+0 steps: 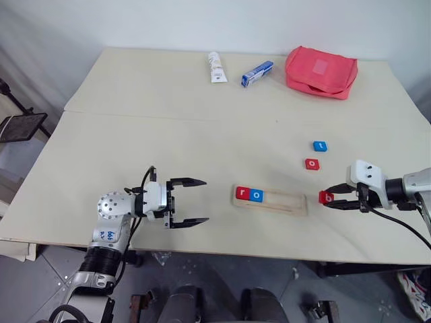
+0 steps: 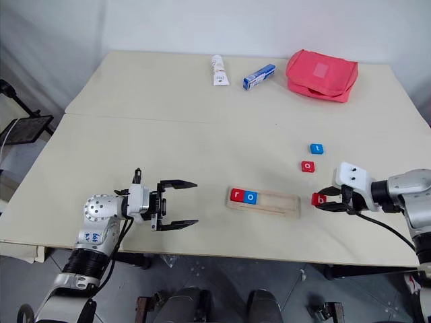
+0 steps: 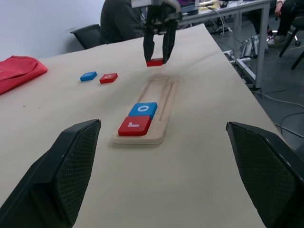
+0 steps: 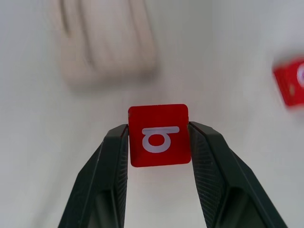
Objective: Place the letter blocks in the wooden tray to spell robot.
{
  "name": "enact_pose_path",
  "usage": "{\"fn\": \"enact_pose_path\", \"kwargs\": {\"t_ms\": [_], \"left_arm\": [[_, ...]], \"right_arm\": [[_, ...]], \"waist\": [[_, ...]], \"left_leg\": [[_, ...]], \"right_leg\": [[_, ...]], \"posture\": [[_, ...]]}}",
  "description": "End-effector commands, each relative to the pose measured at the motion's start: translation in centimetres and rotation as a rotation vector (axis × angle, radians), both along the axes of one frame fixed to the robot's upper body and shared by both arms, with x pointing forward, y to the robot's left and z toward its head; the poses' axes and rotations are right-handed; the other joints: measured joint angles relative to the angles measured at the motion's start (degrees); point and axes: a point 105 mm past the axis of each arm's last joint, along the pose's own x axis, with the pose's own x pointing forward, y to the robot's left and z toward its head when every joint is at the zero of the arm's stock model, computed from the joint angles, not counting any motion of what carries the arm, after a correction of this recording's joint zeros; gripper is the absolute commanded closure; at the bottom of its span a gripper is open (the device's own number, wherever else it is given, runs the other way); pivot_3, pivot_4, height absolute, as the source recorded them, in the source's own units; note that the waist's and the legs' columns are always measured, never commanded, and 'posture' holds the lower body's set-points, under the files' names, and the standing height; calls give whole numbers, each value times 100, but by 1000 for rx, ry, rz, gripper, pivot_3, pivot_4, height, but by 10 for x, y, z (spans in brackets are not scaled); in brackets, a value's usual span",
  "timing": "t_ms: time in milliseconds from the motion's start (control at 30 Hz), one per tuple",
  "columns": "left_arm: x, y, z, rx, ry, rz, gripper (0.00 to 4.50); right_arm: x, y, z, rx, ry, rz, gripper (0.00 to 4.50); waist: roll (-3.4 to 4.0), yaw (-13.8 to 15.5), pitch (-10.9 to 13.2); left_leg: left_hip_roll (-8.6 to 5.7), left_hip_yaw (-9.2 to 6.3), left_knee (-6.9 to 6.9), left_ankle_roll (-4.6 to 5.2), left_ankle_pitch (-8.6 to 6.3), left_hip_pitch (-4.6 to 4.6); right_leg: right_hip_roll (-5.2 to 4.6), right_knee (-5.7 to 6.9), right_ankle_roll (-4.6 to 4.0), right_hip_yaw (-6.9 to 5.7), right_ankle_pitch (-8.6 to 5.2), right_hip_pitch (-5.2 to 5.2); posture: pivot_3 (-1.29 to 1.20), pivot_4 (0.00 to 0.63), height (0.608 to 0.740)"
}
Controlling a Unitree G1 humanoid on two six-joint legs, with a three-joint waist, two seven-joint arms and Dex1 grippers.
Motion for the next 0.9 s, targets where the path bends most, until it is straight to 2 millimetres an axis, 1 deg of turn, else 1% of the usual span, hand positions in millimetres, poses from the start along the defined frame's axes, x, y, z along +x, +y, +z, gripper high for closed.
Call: {"fn": "enact_pose_path", "kwargs": {"t_ms": [33, 100, 200, 267, 400, 567, 900], "left_arm": [[1, -3, 5, -13, -24, -16, 0], [2, -4, 5, -14, -24, -19, 0], [4, -5, 5, -14, -25, -22, 0], [5, -5, 6, -16, -29, -20, 0], [5, -3, 7, -18, -34, -11, 0], [2, 0, 4, -18, -30, 4, 0], [-3, 2, 3, -22, -28, 24, 0]], "right_arm": [[-5, 24, 27, 36, -51, 3, 3034], [-5, 44, 35, 77, -72, 17, 3034], [-1, 67, 37, 88, -97, 27, 3034], [0, 77, 32, 81, -86, 27, 3034], [-3, 93, 21, 56, -51, 65, 3034], [-1, 105, 13, 31, -33, 104, 3034], [10, 113, 5, -1, -30, 118, 3034]], "waist": [[-1, 6, 0], [0, 0, 0], [-1, -15, 0], [-2, -18, 1], [-2, 43, 1], [-2, 38, 1], [-2, 33, 1]], "left_leg": [[0, 0, 0, 0, 0, 1], [0, 2, 0, 0, 0, 0], [2, 0, 0, -2, -1, 1], [2, 0, -1, -2, -1, 1], [-8, -6, -1, 1, -2, -2], [-9, -5, -2, 2, -3, -4], [-9, -5, -2, 2, -3, -4]], "right_leg": [[0, 0, 0, 0, 0, 1], [-2, -2, 0, 3, 0, -1], [0, -2, 0, 2, 0, -2], [0, -2, 0, 1, 0, -2], [-5, -1, 0, 2, 0, -3], [-6, -1, 0, 0, 0, -6], [-5, 1, 0, -1, 0, -7]], "posture": [[0, 150, 740], [0, 150, 740], [0, 150, 740], [0, 150, 740], [0, 150, 740], [0, 150, 740], [0, 150, 740]]}}
